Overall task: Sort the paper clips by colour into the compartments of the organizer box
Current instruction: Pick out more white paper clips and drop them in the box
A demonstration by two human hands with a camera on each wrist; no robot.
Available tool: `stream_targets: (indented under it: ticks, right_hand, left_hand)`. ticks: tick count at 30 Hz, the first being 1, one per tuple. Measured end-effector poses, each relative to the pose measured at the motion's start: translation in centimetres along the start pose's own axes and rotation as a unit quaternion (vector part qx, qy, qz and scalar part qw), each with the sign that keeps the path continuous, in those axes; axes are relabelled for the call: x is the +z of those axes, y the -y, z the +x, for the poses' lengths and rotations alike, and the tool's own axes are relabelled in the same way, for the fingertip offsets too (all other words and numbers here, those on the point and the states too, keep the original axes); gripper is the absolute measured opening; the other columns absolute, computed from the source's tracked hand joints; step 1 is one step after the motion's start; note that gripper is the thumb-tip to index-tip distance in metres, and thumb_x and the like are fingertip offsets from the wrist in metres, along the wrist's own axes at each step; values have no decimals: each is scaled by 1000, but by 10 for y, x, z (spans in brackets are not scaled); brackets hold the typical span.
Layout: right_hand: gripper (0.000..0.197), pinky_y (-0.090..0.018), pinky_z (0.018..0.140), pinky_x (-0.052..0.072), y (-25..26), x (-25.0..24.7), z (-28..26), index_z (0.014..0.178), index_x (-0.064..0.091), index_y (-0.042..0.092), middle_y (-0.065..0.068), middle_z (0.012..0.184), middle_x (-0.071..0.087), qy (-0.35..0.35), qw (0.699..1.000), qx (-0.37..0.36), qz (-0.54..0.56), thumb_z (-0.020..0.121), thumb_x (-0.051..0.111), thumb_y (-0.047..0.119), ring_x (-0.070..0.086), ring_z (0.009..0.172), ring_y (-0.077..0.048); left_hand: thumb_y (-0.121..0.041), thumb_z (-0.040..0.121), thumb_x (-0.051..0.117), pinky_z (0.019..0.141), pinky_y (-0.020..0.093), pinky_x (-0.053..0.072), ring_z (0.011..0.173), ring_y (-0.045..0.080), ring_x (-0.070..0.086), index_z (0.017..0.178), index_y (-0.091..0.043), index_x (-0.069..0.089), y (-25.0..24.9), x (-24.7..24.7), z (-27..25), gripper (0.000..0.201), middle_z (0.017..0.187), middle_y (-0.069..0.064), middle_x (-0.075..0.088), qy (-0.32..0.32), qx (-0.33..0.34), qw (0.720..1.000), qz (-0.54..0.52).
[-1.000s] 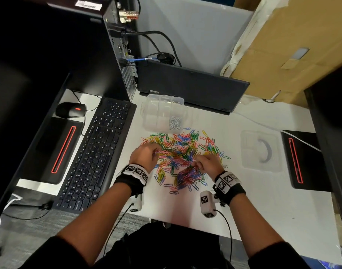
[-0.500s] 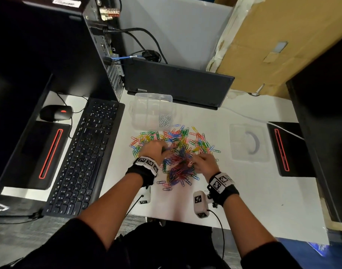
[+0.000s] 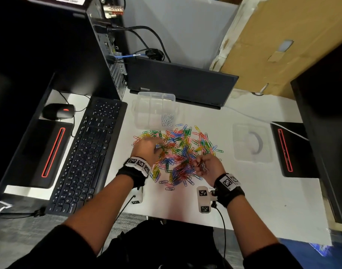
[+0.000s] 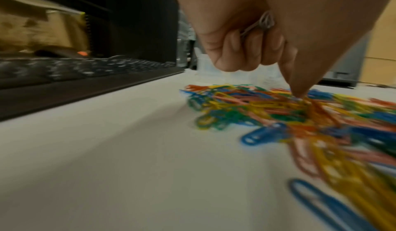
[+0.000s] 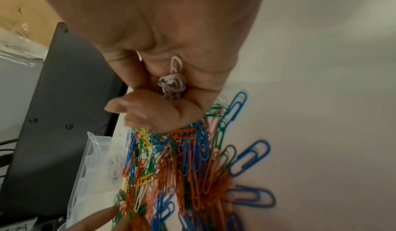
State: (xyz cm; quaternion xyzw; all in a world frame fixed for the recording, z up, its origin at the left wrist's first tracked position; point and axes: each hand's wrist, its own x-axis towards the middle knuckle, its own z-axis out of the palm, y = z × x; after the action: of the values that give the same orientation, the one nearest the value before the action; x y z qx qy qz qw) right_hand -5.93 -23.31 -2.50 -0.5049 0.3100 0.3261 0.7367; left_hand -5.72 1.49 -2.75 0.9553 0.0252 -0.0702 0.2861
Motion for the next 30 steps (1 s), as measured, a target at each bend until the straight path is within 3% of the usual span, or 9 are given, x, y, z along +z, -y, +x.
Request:
stream_targets:
  ticks: [3,5,8,13,18,21,23,26,30]
  right_hand:
    - [33,-21,38,22,-1,-3,2,66,45,16,4,54,31,-51,997,-1,-60,97,47,25,26,46,-11]
    - [29,-21,39,22,-2,-8,2,70,52,14,7,50,32,-89,973,-48,-206,94,62,27,26,42,-9]
    - [22,-19,56,38,-3,-14,-4,75,63,14,15,63,60,-84,859,-188,-469,81,79,28,51,55,1]
    - [45,-21,65,47,-11,9,-15,118,58,31,11,82,66,-39,715,-253,-651,78,75,42,62,76,-13]
    - [21,-22,65,49,-21,26,3,106,64,28,7,88,72,-55,688,-301,-658,88,68,37,65,76,-13]
    - [14,-17,55,42,-6,29,10,99,71,22,11,72,64,-63,717,-302,-625,89,68,31,55,59,-5]
    - [17,-25,58,51,8,23,13,90,74,18,7,70,66,-86,742,-290,-598,91,66,33,59,62,-10]
    - [30,-28,67,50,22,4,14,73,68,21,5,68,65,-118,746,-262,-600,95,58,38,59,66,-15]
    - [30,-25,60,41,30,-19,3,67,64,27,8,63,57,-150,748,-246,-597,95,60,35,56,68,-19]
  left_hand:
    - [-30,84,68,76,31,55,88,16,64,97,-29,71,-17,9,1,13,98,-7,70,26,36,999,25]
    - [-33,87,64,77,32,55,89,17,64,98,-29,70,-22,13,4,13,101,-6,68,42,28,997,50]
    - [-29,88,62,75,35,57,87,18,65,95,-29,70,-23,16,6,10,101,-4,69,44,16,998,46]
    - [-21,86,63,70,34,57,80,18,64,84,-24,71,-23,14,5,9,88,-5,69,49,18,998,24]
    - [-16,83,66,66,30,55,72,15,62,80,-21,73,-13,12,-1,10,81,-6,70,29,21,999,-31]
    - [-18,86,70,59,19,47,61,2,54,83,-18,76,-10,8,-4,7,70,-14,64,4,13,996,-83]
    - [-19,85,72,55,14,40,56,-6,48,84,-17,76,-6,7,-5,5,62,-21,54,-7,-11,990,-138]
    - [-22,84,74,60,13,43,62,4,54,88,-13,77,3,6,-8,9,66,-12,60,2,-28,980,-197]
    - [-22,81,77,74,22,51,73,9,63,90,-14,78,10,7,-11,12,72,-8,67,40,-30,974,-221]
